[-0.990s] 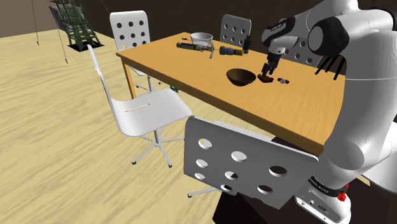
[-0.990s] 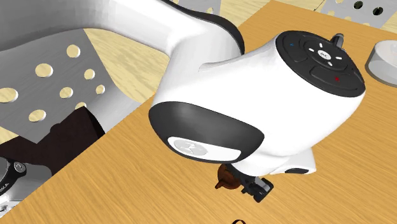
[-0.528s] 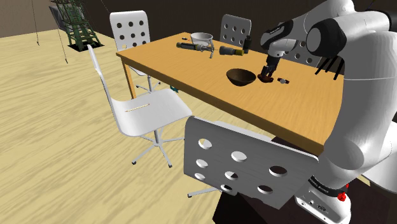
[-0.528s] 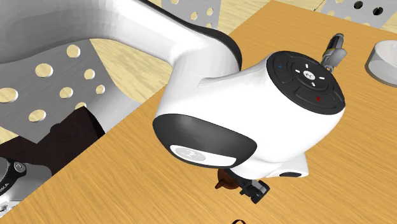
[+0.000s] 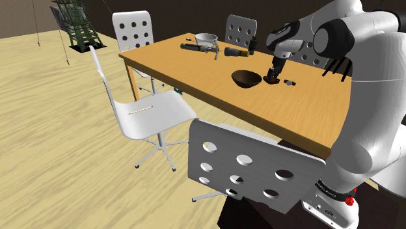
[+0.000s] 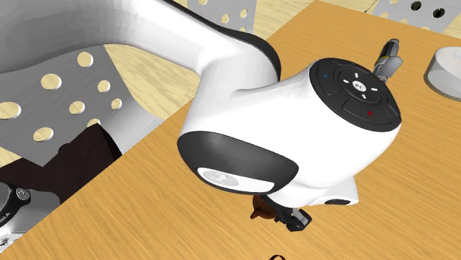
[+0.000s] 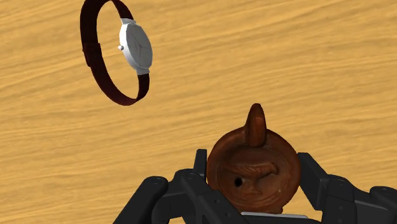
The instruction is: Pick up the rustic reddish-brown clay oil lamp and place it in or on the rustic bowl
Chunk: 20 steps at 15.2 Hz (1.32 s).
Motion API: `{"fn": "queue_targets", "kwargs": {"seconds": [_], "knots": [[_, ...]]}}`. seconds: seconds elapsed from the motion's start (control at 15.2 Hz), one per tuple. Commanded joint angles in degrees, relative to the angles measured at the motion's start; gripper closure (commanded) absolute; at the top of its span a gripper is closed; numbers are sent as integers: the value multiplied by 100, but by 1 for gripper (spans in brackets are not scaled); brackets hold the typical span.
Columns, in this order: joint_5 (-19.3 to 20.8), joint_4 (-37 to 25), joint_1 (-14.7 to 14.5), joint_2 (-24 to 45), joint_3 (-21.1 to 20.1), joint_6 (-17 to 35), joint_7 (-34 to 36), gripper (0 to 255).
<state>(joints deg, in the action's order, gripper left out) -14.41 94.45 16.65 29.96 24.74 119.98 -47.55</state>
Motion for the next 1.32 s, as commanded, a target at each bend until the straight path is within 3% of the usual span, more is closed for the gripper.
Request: {"fn": "queue_targets", "kwargs": {"seconds": [0.0,0.33,1.25], "knots": [[2,3,2,4,2,3,1,255],[0,2,4,8,1,6,-1,255],[220,-502,-42,-398,122,-868,142,255]]}}
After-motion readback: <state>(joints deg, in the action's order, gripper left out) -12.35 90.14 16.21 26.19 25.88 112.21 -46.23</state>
